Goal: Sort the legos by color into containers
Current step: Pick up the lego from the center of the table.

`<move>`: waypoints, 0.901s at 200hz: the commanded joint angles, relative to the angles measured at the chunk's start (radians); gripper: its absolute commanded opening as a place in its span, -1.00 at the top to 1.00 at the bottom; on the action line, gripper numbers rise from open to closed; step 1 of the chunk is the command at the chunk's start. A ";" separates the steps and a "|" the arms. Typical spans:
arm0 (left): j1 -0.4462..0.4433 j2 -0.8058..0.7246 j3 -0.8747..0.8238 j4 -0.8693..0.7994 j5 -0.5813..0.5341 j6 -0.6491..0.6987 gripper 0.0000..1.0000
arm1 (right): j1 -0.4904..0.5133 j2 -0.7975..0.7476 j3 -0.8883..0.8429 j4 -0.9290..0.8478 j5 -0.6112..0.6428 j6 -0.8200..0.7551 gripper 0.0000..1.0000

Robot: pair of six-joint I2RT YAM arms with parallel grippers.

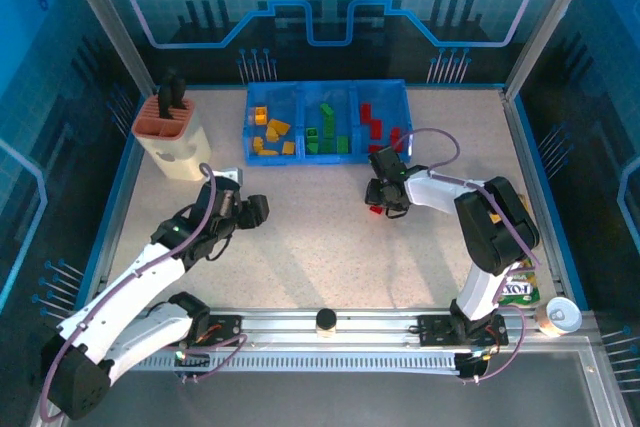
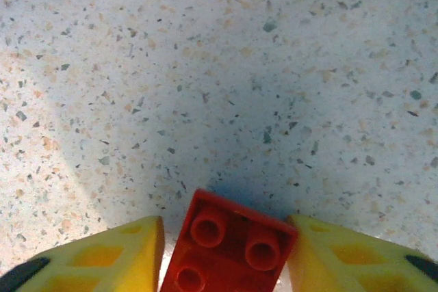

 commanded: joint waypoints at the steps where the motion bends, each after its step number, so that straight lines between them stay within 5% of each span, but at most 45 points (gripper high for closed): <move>1: -0.009 -0.025 -0.007 -0.010 -0.007 -0.009 -0.39 | 0.017 -0.015 -0.018 -0.065 0.000 0.007 0.12; 50: -0.008 -0.048 -0.001 -0.029 -0.015 -0.008 -0.39 | 0.021 -0.062 0.051 -0.106 -0.010 -0.034 0.43; 128: -0.009 -0.095 -0.025 -0.067 -0.027 -0.014 -0.38 | -0.021 -0.130 0.265 -0.210 -0.027 -0.133 0.47; 180: -0.010 -0.142 -0.054 -0.093 -0.021 -0.034 -0.37 | -0.123 -0.030 0.450 -0.217 -0.080 -0.166 0.45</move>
